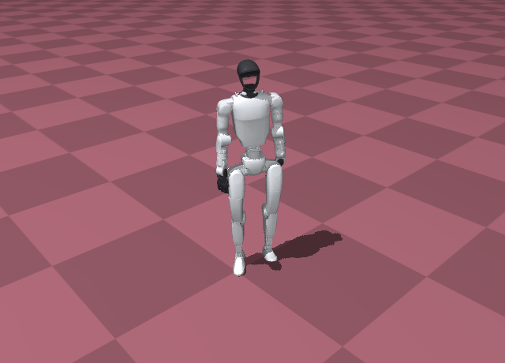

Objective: In place motions

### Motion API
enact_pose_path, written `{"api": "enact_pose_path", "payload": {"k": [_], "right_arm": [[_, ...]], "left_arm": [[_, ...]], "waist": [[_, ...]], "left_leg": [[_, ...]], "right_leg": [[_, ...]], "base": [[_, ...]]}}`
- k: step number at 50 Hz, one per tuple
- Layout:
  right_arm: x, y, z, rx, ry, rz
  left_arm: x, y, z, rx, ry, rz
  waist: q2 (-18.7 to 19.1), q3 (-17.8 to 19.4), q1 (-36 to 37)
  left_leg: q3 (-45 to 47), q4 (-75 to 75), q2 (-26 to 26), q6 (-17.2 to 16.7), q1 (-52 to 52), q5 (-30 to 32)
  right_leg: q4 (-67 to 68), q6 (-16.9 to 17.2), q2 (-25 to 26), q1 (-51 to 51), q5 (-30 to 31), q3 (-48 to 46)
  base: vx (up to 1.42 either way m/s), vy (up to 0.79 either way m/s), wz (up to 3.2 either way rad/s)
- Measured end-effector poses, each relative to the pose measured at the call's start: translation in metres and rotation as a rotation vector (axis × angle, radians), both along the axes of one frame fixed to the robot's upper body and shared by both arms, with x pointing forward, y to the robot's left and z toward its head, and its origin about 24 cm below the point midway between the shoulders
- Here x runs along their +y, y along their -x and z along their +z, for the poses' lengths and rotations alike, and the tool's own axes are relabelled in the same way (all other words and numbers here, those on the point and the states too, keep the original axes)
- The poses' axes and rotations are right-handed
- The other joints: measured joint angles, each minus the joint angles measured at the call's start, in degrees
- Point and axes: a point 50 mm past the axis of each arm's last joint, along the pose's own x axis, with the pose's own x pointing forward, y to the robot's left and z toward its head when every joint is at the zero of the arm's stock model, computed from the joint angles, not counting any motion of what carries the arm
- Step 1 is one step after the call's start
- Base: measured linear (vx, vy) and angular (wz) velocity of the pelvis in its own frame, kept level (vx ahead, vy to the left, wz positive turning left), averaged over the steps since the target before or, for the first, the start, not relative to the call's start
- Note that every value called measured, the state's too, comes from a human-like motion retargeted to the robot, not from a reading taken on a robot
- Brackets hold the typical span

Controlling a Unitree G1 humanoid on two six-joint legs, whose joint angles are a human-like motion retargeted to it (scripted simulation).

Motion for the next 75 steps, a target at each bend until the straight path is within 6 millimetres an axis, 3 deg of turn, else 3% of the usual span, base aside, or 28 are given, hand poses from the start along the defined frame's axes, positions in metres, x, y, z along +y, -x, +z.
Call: {"api": "enact_pose_path", "payload": {"k": [75], "right_arm": [[-0.0011, 0.0019, 0.0000, 0.005, 0.003, 0.013]], "left_arm": [[0.0002, 0.0007, 0.0000, 0.001, -0.002, 0.003]], "waist": [[0.0, 0.0, -0.1]], "left_leg": [[0.0, 0.0, 0.0, -0.1, 0.0, 0.0]], "right_leg": [[0.1, -0.2, -0.1, -0.5, 0.3, 0.1]], "base": [[0.00, 0.00, 0.00]]}}
